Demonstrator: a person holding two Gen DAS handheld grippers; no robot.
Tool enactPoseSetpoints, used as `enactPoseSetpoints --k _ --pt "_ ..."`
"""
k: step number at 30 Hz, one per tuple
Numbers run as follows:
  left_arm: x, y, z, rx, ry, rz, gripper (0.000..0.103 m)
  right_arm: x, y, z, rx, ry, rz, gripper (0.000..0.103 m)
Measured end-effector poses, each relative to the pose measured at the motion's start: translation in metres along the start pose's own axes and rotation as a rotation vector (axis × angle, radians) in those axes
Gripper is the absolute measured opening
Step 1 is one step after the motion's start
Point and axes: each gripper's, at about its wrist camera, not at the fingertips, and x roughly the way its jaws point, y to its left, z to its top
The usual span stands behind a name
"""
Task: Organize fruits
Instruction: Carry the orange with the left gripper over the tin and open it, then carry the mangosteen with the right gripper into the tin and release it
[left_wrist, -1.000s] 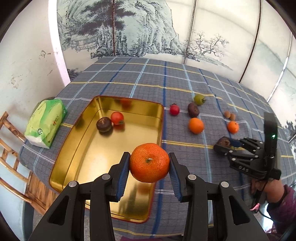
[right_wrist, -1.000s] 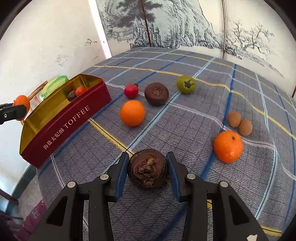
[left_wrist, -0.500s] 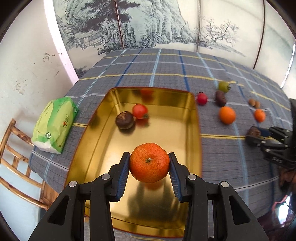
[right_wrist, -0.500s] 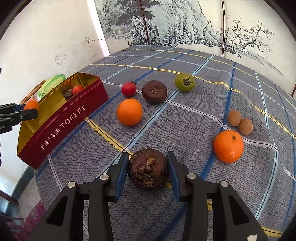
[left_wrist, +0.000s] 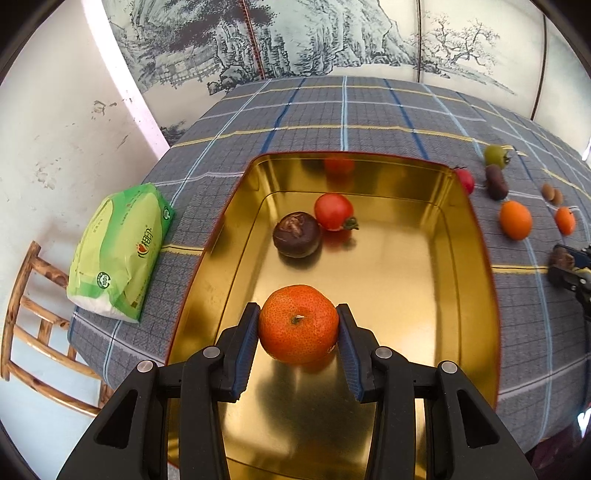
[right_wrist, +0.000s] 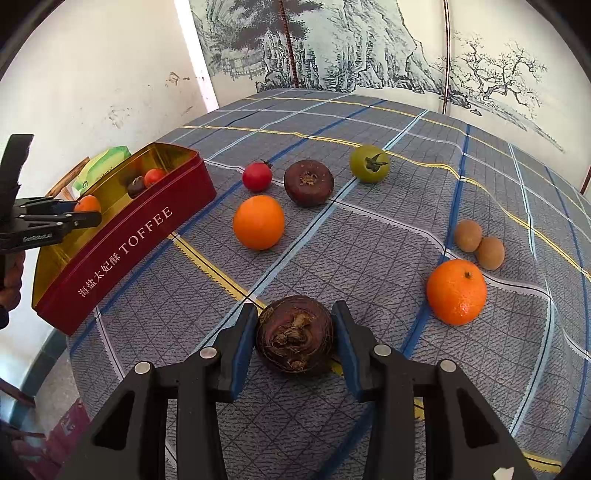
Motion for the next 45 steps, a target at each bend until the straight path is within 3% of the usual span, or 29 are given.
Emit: enactPoseSetpoints --k 21,33,40,45 --pt "0.017 0.005 0.015 0.007 0.025 0.050 0.042 0.000 0.000 0.000 -0.001 0.001 -0.001 0.040" --pt "0.008 0.006 0.015 -0.002 -0.017 0.076 0.043 0.001 0.001 0.000 -0.002 0.002 -0.003 0.040" --pt "-0.024 0.007 -0.007 -0.100 -0.085 0.041 0.043 0.001 0.001 0.001 -0.015 0.003 -0.015 0.040" --pt "-0.048 0.014 -0.031 -0.199 -0.117 0.025 0.053 0.000 0.002 0.001 -0.013 0.004 -0.015 0.039"
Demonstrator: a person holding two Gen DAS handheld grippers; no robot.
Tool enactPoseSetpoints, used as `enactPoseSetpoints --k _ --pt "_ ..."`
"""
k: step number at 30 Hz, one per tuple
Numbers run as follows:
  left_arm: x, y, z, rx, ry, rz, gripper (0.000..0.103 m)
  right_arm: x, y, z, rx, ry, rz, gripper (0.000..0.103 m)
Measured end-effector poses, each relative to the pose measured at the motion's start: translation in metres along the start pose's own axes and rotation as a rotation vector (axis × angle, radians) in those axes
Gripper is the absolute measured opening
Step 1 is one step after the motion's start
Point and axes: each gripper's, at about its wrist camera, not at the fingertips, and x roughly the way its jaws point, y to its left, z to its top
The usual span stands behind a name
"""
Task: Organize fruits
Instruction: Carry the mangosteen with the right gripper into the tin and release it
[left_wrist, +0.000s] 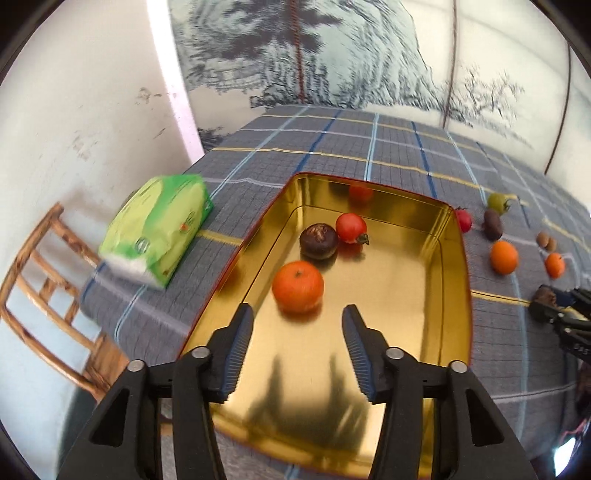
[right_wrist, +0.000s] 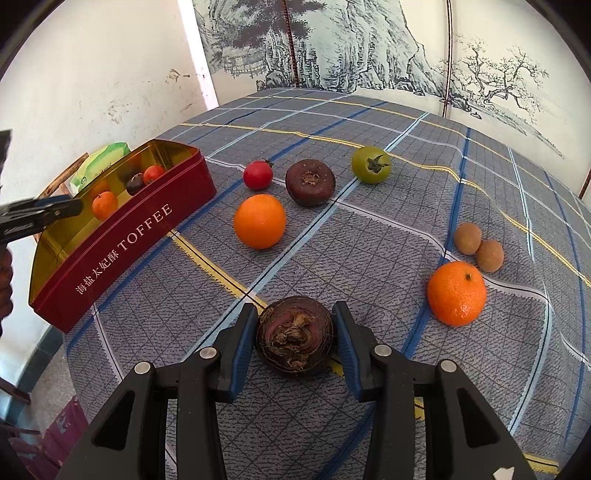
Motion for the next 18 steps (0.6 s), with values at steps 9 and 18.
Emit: enactPoseSetpoints --k 9,18 --pt "-0.032 0.004 -0.029 -0.086 -0.018 -0.048 0.060 -0.011 0.001 -0.004 0.042 0.011 0.035 0.039" --pt "-0.050 -0.007 -0.035 -0.070 -0.063 -0.032 0.076 -0.033 0.025 0.018 -0.002 -0.041 0.063 0.039"
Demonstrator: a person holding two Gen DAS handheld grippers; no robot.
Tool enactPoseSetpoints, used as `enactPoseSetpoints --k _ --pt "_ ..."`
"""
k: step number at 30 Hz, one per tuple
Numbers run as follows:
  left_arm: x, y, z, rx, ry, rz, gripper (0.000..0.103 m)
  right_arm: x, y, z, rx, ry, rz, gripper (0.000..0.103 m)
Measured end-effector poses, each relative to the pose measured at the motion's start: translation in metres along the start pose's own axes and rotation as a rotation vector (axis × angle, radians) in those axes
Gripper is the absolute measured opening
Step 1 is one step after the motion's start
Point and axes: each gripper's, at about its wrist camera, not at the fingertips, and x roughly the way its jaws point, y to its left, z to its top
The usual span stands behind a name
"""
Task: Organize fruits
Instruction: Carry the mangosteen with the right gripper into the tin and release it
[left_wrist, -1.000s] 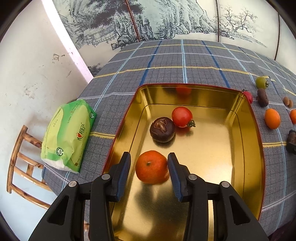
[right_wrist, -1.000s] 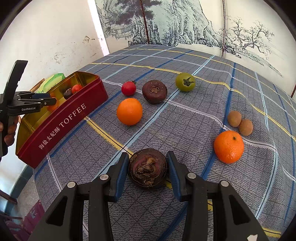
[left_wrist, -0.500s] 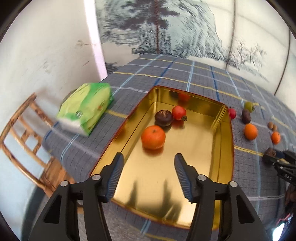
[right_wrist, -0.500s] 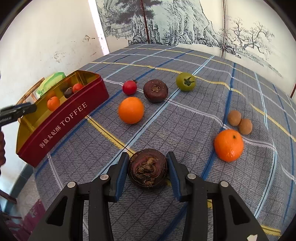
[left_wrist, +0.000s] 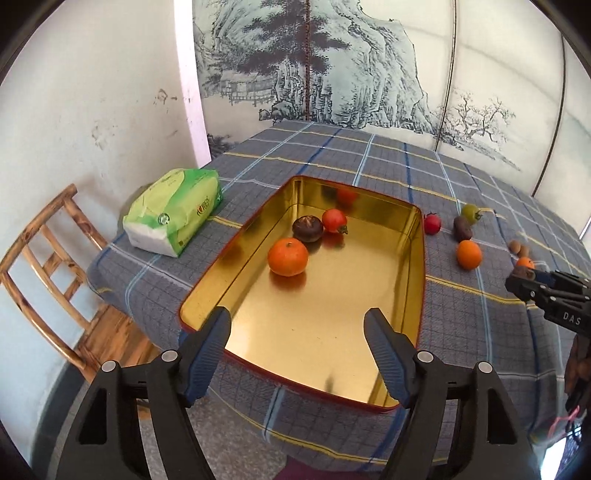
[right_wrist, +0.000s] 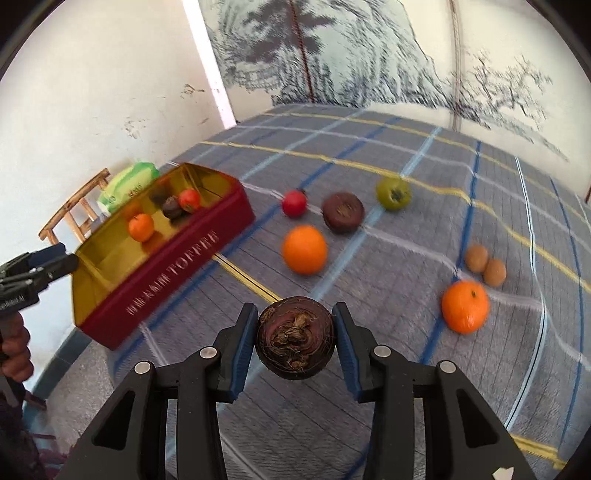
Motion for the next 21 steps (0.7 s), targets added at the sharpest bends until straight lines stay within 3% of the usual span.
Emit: enactPoseSetpoints --k 9,15,21 --pt "-0.005 0.016 -0.004 -0.059 -0.001 -0.023 0.076 -0.002 0.040 0.037 -0.060 -0.035 0.072 0.039" --pt "-0.011 0.018 -0.007 -0.035 -0.012 0.026 0.076 0.030 0.077 0.065 -0.106 -0.008 0.168 0.039" --pt "-0.010 0.017 -0.008 -0.008 -0.001 0.060 0.076 0.071 0.109 0.084 -0.150 0.048 0.198 0.039"
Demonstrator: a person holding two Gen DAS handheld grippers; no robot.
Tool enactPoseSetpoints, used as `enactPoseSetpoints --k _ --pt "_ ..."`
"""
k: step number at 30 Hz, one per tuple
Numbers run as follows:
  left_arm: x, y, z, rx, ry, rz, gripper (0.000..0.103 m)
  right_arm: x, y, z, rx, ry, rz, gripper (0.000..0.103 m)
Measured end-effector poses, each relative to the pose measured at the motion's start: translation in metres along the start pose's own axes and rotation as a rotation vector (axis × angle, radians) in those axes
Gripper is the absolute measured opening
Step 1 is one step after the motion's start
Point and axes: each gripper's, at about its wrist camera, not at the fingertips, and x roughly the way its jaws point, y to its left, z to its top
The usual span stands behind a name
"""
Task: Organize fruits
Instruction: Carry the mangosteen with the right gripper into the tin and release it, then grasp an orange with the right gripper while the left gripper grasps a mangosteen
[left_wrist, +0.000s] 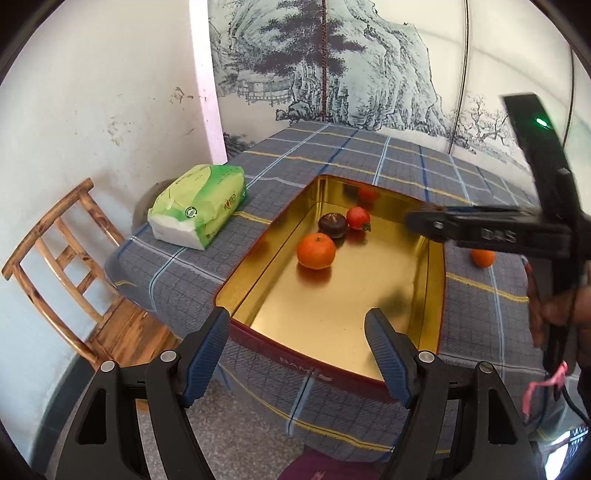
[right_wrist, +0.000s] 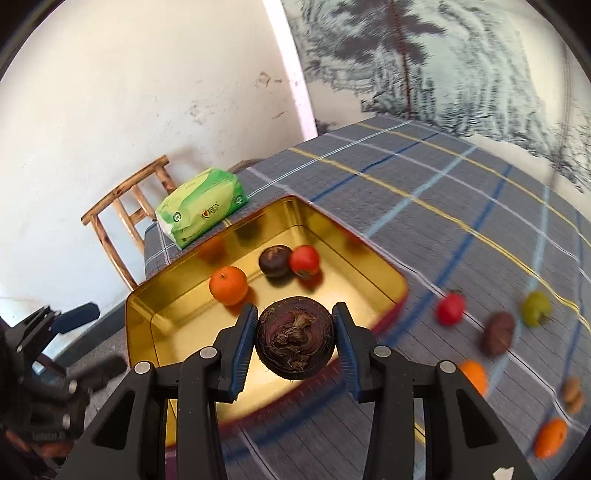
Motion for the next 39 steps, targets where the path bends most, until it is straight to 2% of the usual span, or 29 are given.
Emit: enactPoseSetpoints --k 6,18,23,27,30,33,36,39 --pt "0.008 0.005 -0.003 -0.001 0.033 0.005 0.077 0.032 0.005 0.014 -0.006 0.058 -0.002 0.039" --pt "0.016 0.010 -0.004 -0.003 0.059 0.007 0.080 0.067 0.009 0.030 0.017 0.108 -0.001 0.039" --pt "0.017 0.009 -0.005 0.002 0.061 0.014 0.083 0.062 0.008 0.035 0.040 0.069 0.006 0.040" --pt "0.017 0.008 -0.004 0.010 0.059 0.019 0.084 0.036 0.005 0.035 0.058 -0.004 0.020 0.044" --pt "0.011 0.007 -0.004 0.015 0.039 0.000 0.084 -0.007 -0.008 0.012 0.089 -0.094 0.028 0.051" --pt "0.006 0.001 -0.004 0.040 0.011 -0.042 0.084 -0.045 -0.032 -0.029 0.112 -0.135 -0.045 0.056" --pt "0.004 -0.014 -0.003 0.074 0.003 -0.078 0.084 -0.063 -0.066 -0.073 0.145 -0.066 -0.165 0.057" --pt "0.006 -0.032 -0.003 0.094 0.027 -0.121 0.084 -0.068 -0.094 -0.096 0.223 -0.029 -0.208 0.057"
